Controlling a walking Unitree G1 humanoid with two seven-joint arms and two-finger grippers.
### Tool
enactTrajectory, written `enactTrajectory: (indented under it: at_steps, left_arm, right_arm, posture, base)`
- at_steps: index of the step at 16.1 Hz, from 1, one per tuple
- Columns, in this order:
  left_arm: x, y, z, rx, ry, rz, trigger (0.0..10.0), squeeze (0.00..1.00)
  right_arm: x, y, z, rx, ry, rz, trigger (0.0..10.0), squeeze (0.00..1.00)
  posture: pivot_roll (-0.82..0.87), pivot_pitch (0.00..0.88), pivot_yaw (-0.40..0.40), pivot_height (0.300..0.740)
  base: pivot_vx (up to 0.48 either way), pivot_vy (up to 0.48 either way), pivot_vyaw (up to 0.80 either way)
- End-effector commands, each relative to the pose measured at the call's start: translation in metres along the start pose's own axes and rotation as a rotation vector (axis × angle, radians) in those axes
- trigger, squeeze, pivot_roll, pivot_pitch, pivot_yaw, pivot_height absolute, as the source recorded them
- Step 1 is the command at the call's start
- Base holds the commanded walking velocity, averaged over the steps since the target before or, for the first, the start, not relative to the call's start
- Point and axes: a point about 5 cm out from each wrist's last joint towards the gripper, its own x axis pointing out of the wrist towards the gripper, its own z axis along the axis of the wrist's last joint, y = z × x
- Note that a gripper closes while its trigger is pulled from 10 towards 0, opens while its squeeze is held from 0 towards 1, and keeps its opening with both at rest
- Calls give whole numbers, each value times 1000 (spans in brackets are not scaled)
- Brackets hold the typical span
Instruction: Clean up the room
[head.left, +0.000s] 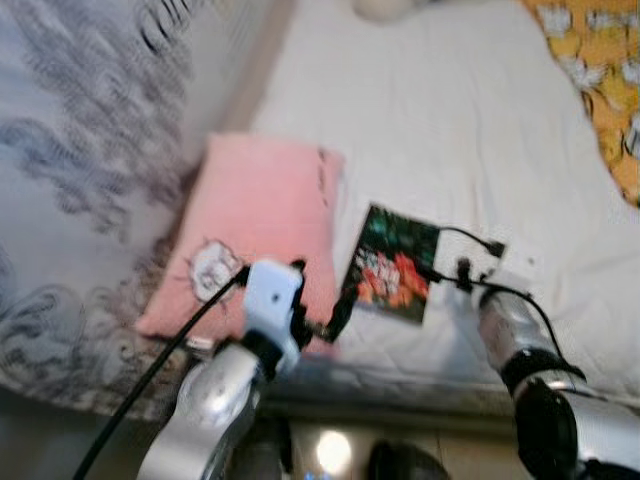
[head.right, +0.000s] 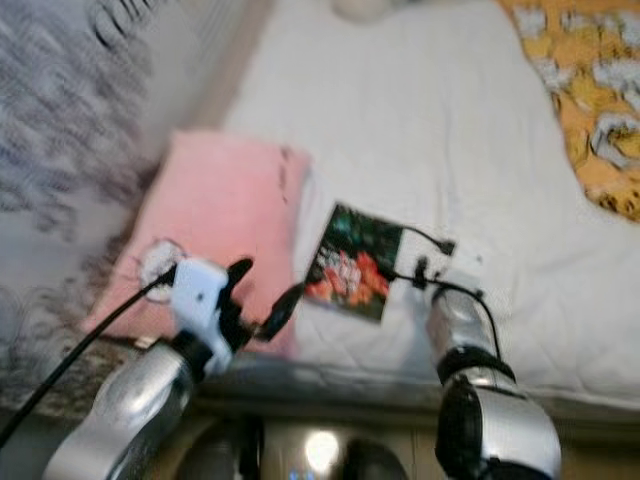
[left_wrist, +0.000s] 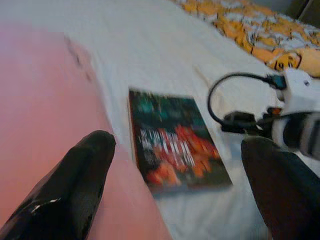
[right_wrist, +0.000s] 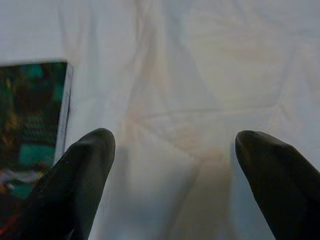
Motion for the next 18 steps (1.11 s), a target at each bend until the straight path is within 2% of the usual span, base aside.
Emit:
enactTrajectory:
  at_steps: [1, 3, 8, 11, 13, 16, 18]
  left_arm:
    - [-7, 0, 3, -5, 6, 27, 10000, 0]
    - [-14, -3, 5, -27, 20, 49, 10000, 0]
    - [-19, -12, 5, -54, 42, 67, 10000, 0]
    - [-20, -15, 4, -65, 57, 72, 10000, 0]
    - [-19, -15, 4, -70, 56, 74, 10000, 0]
    - [-16, -15, 0, -78, 63, 71, 10000, 0]
    - [-10, -15, -3, -79, 58, 63, 10000, 0]
  right_arm:
    - [0, 11, 2, -49, -6, 27, 10000, 0]
    - [2, 25, 13, -114, -39, 68, 10000, 0]
    - [3, 41, 24, -149, -42, 138, 10000, 0]
    - [-1, 66, 26, -179, -48, 250, 10000, 0]
    - [-3, 80, 32, -262, -87, 294, 10000, 0]
    - [-1, 75, 37, -290, -104, 281, 10000, 0]
    - [0, 61, 34, -307, -112, 237, 10000, 0]
  posture:
    - [311, 330, -5, 736]
    - [321, 349, -21, 736]
    - [319, 364, -48, 736]
    - [322, 361, -56, 736]
    - [326, 357, -56, 736]
    - [310, 325, -68, 736]
    - [293, 275, -77, 736]
  base:
    - [0, 0, 0]
    - [0, 0, 0]
    - [0, 0, 0]
    - [0, 0, 0]
    - [0, 0, 0]
    - [0, 0, 0]
    - [0, 0, 0]
